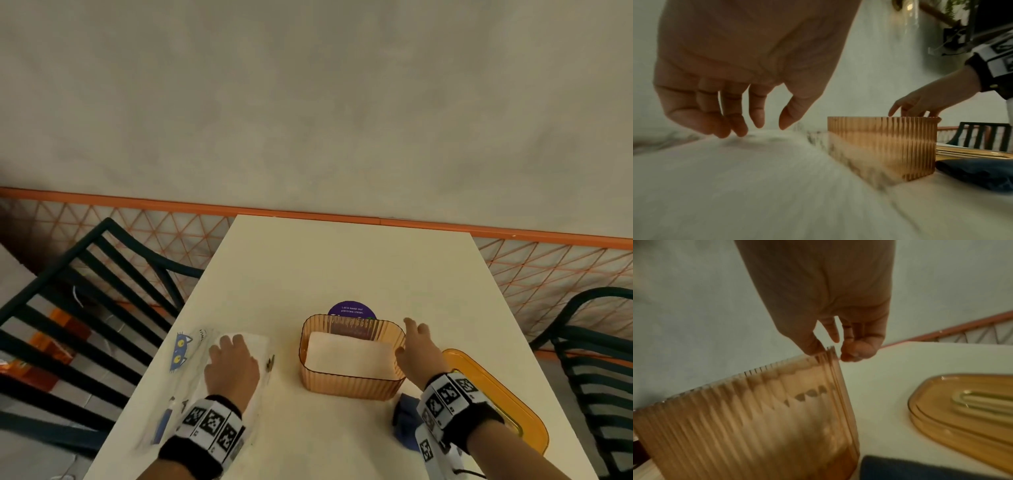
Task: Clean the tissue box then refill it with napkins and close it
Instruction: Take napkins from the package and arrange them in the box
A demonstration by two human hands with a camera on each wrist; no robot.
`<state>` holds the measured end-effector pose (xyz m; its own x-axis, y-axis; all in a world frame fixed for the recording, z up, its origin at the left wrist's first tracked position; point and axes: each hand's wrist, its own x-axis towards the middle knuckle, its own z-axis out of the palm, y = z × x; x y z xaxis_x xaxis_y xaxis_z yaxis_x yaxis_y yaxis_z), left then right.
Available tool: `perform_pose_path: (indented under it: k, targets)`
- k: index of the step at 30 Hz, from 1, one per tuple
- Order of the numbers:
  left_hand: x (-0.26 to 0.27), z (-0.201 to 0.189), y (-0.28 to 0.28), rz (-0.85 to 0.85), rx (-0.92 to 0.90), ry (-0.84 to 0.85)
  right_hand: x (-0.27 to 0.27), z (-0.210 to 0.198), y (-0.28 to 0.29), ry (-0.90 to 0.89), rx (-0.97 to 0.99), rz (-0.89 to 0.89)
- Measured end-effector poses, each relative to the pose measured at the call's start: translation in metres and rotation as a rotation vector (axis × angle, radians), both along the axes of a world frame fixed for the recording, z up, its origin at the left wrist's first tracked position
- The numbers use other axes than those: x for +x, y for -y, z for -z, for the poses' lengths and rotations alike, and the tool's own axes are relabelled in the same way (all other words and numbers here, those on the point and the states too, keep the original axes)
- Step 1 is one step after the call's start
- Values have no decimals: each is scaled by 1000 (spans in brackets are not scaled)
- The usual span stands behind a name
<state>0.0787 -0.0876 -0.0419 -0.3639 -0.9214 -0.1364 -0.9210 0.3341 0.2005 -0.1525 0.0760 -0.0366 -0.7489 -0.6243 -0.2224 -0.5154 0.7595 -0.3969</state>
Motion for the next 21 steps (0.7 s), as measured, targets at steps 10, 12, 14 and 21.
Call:
perform_pose_path:
  k: [10,12,14,21]
  targets:
    - [15,17,-20,43,2,110,4,21,2,152,7,85]
    - [16,15,-24,42,-3,91,4,22,3,150,10,84]
    - [16,14,-25,34,0,56,4,24,4,143,18,83]
    - [13,18,-24,52,-21,61,3,27,5,111,34,82]
